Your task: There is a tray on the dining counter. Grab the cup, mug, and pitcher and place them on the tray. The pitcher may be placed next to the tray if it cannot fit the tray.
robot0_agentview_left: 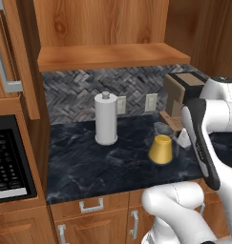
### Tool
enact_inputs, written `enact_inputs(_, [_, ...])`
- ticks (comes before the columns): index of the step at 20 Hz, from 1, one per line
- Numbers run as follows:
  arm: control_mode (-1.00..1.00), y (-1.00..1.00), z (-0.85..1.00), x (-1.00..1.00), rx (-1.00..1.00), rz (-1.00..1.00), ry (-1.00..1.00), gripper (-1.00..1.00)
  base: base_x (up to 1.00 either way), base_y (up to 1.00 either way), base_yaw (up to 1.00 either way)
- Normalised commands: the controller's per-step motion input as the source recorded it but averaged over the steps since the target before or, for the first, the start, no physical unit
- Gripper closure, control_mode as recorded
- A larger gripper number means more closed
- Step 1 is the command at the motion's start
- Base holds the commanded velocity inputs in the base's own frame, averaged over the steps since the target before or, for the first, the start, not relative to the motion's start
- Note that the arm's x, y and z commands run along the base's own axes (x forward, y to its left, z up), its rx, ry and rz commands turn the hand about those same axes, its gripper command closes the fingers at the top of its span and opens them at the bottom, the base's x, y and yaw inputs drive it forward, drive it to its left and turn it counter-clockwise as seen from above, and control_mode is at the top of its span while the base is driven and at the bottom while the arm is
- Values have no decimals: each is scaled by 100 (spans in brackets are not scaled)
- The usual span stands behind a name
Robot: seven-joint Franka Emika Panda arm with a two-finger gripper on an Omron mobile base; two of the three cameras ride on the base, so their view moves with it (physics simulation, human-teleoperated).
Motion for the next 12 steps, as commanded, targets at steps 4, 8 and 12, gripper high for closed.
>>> enact_inputs(4, [-100,-7,-31,37,0,6,0,-100,0,0,0])
enact_inputs(8, [-100,-10,-20,42,0,6,2,-100,0,0,0])
enact_inputs(12, [-100,-9,-25,43,0,5,0,-100,0,0,0])
